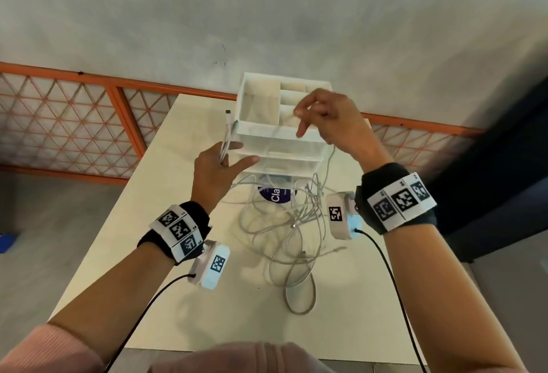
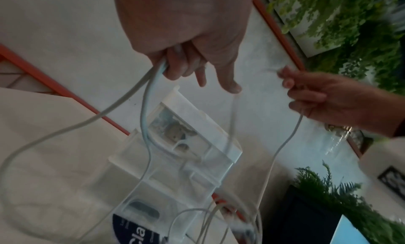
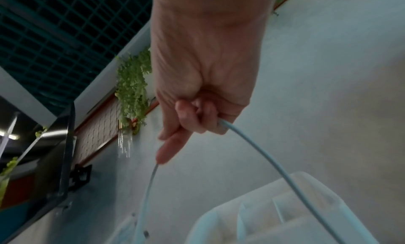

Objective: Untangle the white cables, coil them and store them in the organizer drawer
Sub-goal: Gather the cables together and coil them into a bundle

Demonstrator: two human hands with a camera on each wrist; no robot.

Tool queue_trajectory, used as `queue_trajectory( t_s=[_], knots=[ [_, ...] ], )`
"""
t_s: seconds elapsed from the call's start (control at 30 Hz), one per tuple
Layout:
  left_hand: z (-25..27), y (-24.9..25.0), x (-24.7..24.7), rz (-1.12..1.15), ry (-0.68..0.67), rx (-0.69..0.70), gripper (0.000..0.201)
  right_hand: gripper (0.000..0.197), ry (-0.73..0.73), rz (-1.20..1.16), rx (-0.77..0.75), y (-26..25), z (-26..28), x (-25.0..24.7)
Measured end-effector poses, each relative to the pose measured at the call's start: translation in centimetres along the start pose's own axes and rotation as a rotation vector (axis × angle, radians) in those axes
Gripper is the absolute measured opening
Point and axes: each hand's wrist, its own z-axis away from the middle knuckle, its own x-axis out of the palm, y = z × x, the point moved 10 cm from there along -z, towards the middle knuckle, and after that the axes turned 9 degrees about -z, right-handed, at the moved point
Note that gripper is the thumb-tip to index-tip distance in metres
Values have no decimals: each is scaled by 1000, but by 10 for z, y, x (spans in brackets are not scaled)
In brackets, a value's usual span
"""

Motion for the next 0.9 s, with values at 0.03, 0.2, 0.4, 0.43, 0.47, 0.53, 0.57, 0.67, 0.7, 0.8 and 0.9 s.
queue_trajectory(
  t_s=[0.03,0.2,0.4,0.43,0.47,0.53,0.57,0.67,0.7,0.8,0.9],
  knots=[
    [-1,1,-3,77,15,-21,29,9,-72,47,51,10,2,11],
    [-2,33,19,161,-222,55,17,15,-269,78,102,24,20,61],
    [10,45,29,55,-322,207,27,20,-112,-77,65,29,11,36],
    [5,45,20,61,-254,226,29,18,-151,-48,106,44,13,34],
    [-1,44,9,75,-179,228,30,14,-214,7,146,65,16,36],
    [-13,40,-14,156,-35,178,31,9,-329,185,235,119,28,39],
    [-19,37,-24,215,16,148,32,13,-358,268,285,149,35,38],
    [-28,32,-36,282,57,115,36,29,-308,391,327,202,54,32],
    [-27,33,-35,239,46,130,37,30,-254,390,315,206,56,28],
    [-16,33,-19,65,-39,193,41,23,-103,317,274,190,49,14],
    [-6,20,2,-88,-147,204,47,21,39,288,188,144,33,-9]
  ],
)
